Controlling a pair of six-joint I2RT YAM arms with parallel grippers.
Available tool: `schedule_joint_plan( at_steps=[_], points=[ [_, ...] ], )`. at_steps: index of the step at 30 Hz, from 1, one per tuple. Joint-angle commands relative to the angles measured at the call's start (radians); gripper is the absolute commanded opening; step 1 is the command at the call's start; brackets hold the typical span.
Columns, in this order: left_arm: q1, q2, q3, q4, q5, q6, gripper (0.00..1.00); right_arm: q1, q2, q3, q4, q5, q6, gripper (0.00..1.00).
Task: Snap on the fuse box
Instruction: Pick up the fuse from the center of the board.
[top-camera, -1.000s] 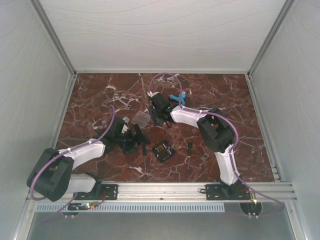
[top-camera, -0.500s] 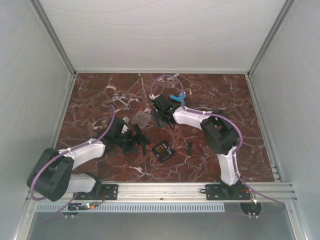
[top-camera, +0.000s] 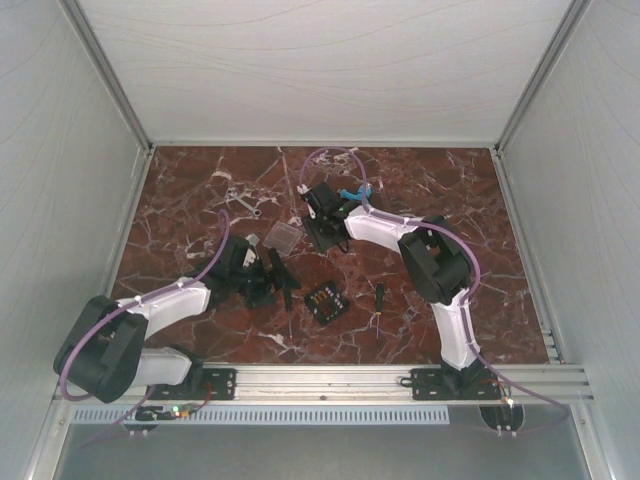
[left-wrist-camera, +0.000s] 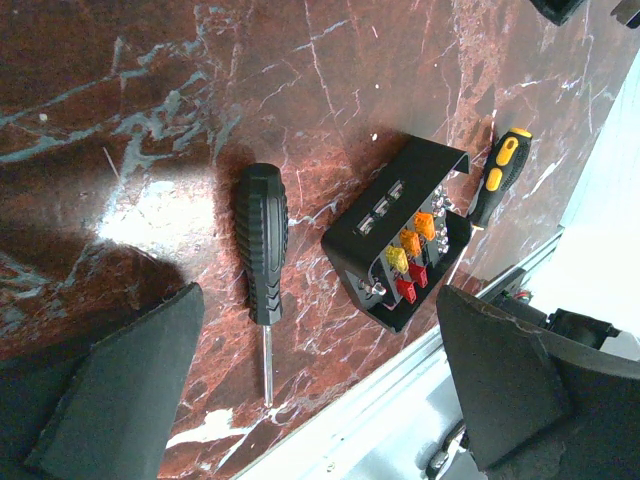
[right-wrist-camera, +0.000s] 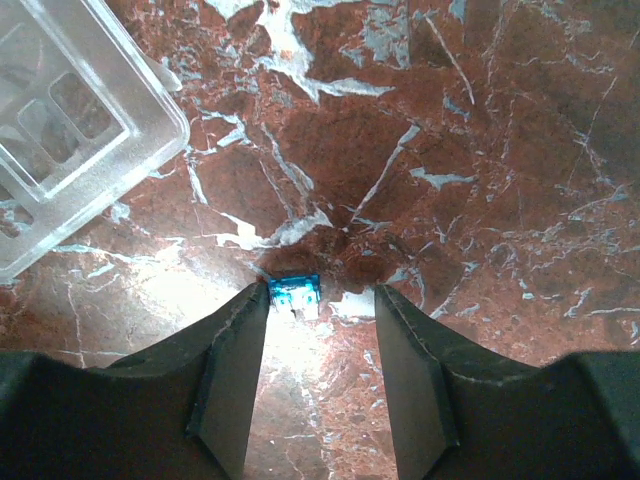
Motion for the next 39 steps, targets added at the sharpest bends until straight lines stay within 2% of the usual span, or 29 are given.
schedule_joint_plan(
  at_steps=[1, 7, 28, 39],
  points=[
    [0.003, -0.015, 0.014, 0.01, -0.009, -0.006, 1.0, 0.008, 0.068, 0.026, -0.031, -0.043, 0.005, 0.44],
    [0.004, -0.01, 0.013, 0.012, -0.006, -0.005, 1.0, 0.026, 0.087, 0.04, -0.054, -0.007, 0.005, 0.41],
    [0.003, -0.029, 0.004, 0.017, -0.007, -0.01, 1.0, 0.045, 0.068, 0.038, -0.115, 0.044, 0.055, 0.2],
    [0.002, -0.104, -0.023, 0.112, -0.046, -0.041, 0.94, 0.04, -0.143, -0.081, -0.002, -0.035, 0.141, 0.18]
  ],
)
